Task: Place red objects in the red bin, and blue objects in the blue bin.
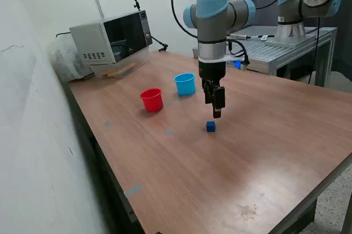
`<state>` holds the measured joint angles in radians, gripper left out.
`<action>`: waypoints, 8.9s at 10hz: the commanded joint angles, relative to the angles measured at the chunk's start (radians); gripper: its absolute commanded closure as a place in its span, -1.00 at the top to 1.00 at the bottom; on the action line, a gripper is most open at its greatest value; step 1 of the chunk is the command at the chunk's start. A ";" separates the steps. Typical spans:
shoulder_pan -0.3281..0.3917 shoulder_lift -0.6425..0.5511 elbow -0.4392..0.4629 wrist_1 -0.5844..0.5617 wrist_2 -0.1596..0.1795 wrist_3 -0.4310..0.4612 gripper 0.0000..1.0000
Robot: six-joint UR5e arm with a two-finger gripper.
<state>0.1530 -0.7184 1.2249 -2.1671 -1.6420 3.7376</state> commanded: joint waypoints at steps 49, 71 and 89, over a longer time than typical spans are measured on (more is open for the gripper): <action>-0.269 -0.335 0.397 -0.022 -0.010 -0.160 -1.00; -0.478 -0.354 0.492 -0.097 -0.019 -0.291 -1.00; -0.133 -0.843 0.531 0.395 -0.012 -0.341 1.00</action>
<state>-0.0328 -1.4961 1.7537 -1.8264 -1.6583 3.3894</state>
